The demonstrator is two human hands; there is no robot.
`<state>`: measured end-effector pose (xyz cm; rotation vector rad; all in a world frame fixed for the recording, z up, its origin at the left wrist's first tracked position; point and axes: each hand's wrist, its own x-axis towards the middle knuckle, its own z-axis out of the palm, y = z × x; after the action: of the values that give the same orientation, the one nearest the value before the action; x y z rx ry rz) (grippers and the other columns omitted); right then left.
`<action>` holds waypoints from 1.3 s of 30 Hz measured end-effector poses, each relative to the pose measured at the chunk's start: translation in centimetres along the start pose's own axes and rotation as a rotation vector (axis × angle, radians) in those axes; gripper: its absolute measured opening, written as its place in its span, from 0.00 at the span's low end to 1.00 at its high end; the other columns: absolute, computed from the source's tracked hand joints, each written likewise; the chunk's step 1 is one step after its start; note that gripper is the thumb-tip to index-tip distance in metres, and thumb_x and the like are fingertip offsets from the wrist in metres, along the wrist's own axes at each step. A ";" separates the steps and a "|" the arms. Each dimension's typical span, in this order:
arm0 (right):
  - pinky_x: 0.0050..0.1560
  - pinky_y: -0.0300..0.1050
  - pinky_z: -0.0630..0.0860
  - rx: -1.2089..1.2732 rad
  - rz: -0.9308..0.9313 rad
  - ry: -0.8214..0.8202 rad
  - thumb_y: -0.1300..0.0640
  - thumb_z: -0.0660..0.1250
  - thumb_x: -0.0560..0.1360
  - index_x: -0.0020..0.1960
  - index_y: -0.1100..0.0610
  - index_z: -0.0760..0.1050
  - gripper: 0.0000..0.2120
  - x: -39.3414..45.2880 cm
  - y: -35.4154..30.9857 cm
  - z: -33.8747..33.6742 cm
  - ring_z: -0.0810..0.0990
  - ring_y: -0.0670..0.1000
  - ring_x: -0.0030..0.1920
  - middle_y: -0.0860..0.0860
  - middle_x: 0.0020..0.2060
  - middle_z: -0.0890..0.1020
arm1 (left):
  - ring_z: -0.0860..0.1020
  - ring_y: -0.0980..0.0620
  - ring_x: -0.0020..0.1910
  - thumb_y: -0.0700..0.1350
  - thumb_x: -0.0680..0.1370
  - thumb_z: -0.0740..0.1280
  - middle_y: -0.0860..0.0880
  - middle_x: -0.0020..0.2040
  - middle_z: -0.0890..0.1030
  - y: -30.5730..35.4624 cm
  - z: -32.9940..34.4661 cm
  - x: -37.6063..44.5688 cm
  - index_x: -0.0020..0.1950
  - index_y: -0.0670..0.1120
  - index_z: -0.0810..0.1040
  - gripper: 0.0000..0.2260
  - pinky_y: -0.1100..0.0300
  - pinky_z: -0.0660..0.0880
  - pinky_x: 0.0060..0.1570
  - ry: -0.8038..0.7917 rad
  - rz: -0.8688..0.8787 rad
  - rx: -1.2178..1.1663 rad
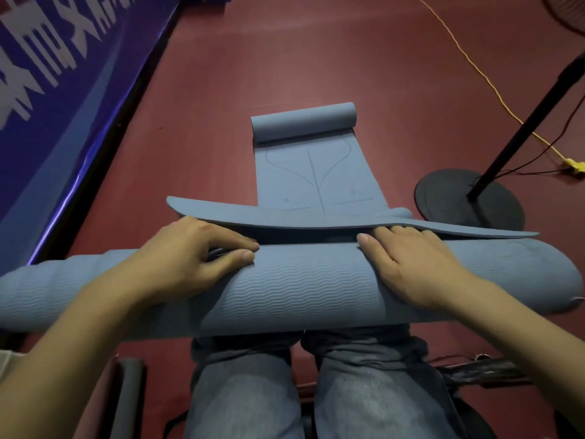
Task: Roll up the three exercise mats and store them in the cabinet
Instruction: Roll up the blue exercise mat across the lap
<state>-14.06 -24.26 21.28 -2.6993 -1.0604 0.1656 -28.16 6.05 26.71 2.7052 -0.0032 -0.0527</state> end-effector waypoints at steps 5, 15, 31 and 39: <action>0.49 0.52 0.69 0.029 0.051 -0.042 0.37 0.44 0.83 0.40 0.50 0.68 0.24 0.2 -0.6 -1.0 0.78 0.57 0.50 0.50 0.43 0.79 | 0.77 0.63 0.60 0.88 0.59 0.50 0.67 0.61 0.80 3.0 -1.3 -0.7 0.71 0.66 0.74 0.47 0.53 0.75 0.61 -0.188 -0.182 0.184; 0.35 0.49 0.68 0.017 0.092 -0.016 0.27 0.44 0.77 0.36 0.55 0.75 0.37 2.1 -0.8 -0.9 0.77 0.52 0.35 0.50 0.30 0.79 | 0.79 0.53 0.49 0.80 0.45 0.69 0.58 0.51 0.78 4.9 1.0 0.1 0.55 0.56 0.69 0.45 0.53 0.75 0.51 -0.289 -0.161 0.577; 0.77 0.64 0.56 -0.149 -0.167 -0.100 0.16 0.59 0.57 0.82 0.52 0.51 0.64 -2.3 -4.6 0.7 0.60 0.61 0.77 0.53 0.79 0.60 | 0.81 0.67 0.52 0.70 0.57 0.78 0.66 0.52 0.84 0.2 -1.9 4.1 0.60 0.58 0.84 0.34 0.55 0.79 0.58 -0.298 -0.177 -0.092; 0.64 0.54 0.69 -0.136 -0.082 -0.096 0.23 0.71 0.49 0.77 0.43 0.54 0.62 3.6 -4.0 -0.5 0.75 0.53 0.64 0.45 0.66 0.74 | 0.79 0.54 0.32 0.50 0.70 0.77 0.50 0.34 0.82 1.8 7.3 -0.7 0.38 0.45 0.82 0.09 0.59 0.75 0.33 0.584 -0.229 -0.572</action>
<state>-13.98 -19.08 22.74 -2.7862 -1.2513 0.2180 -29.14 1.33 20.91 2.0503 0.4274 0.5761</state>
